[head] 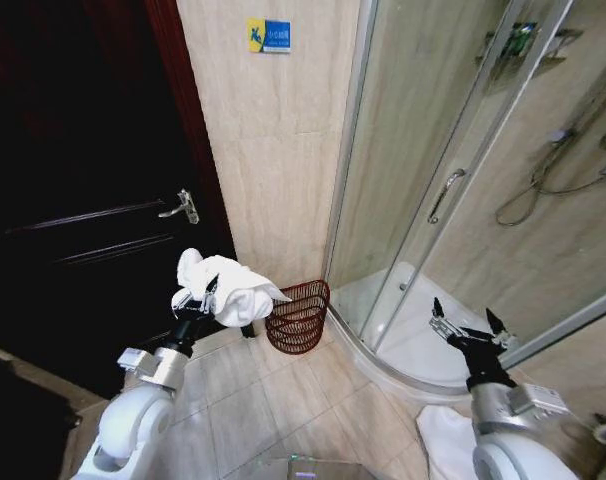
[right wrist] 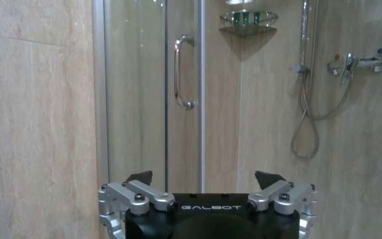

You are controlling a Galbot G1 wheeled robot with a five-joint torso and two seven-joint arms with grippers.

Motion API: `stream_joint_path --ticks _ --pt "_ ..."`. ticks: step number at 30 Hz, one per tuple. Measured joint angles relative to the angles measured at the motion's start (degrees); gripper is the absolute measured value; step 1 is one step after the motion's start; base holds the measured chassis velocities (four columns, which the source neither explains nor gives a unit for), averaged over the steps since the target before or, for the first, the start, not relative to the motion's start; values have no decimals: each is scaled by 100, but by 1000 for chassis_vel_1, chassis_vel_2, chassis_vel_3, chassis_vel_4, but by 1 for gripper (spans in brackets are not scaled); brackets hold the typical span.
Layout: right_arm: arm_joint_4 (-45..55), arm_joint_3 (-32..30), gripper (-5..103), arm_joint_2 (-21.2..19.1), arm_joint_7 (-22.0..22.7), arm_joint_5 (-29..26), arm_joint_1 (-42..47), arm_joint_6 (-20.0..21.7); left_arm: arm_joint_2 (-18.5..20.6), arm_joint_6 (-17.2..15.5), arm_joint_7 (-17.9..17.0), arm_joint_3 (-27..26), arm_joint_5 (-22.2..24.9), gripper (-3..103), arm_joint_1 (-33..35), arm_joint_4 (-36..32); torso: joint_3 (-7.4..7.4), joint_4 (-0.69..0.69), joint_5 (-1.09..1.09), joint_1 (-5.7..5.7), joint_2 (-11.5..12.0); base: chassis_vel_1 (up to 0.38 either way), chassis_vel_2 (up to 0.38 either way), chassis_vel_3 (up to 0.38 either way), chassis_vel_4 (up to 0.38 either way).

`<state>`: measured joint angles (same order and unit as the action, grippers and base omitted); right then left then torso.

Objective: Discard the used towel into the hamper.

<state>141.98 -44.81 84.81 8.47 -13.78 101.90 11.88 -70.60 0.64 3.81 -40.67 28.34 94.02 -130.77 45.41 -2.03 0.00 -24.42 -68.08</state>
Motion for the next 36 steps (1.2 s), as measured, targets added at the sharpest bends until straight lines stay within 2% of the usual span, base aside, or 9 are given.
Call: stream_joint_path --ticks 24,36 --pt "-212 0 100 143 -157 134 61 -198 -75 132 85 -69 -64 9 147 101 -377 0 0 310 687 0 0 0 0" --pt "-247 23 100 148 -184 181 86 -268 -173 320 186 -92 -117 9 242 247 -583 0 0 473 1055 0 0 0 0"
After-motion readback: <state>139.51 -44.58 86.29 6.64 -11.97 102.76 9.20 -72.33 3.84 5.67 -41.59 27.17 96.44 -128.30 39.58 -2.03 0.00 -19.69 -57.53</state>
